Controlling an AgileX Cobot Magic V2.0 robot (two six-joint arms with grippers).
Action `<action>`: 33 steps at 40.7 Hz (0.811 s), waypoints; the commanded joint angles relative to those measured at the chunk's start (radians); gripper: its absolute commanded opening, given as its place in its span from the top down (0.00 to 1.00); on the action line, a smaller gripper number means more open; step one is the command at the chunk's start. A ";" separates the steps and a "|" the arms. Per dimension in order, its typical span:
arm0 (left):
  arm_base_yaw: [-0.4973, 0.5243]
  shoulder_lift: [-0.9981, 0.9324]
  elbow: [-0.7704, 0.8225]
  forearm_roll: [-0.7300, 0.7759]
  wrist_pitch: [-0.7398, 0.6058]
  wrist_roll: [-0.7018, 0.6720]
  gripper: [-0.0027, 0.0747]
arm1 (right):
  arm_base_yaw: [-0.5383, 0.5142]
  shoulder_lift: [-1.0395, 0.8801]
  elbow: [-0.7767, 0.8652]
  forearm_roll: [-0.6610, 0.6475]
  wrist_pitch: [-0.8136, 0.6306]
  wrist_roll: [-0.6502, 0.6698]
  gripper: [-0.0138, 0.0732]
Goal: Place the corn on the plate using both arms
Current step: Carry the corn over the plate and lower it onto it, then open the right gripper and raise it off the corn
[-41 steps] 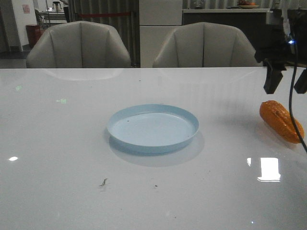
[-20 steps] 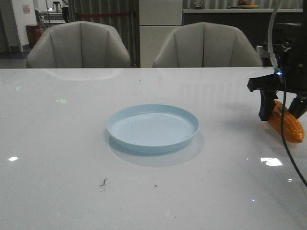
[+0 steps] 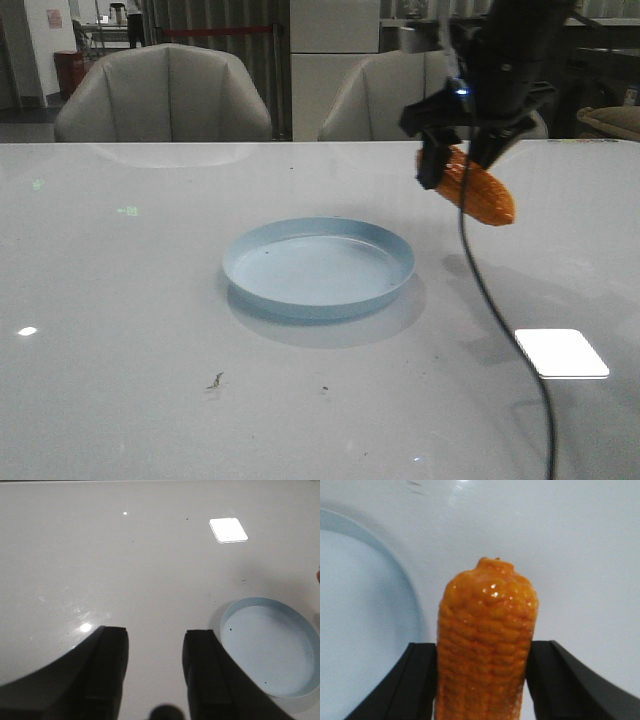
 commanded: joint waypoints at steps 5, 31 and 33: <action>0.001 -0.025 -0.031 -0.037 -0.056 0.001 0.52 | 0.146 -0.031 -0.042 0.003 -0.066 -0.020 0.52; 0.001 -0.025 -0.031 -0.037 -0.056 0.001 0.52 | 0.216 0.050 -0.044 0.048 -0.163 -0.019 0.15; 0.001 -0.025 -0.031 -0.037 -0.056 0.001 0.52 | 0.216 0.034 -0.050 0.048 -0.155 -0.019 0.15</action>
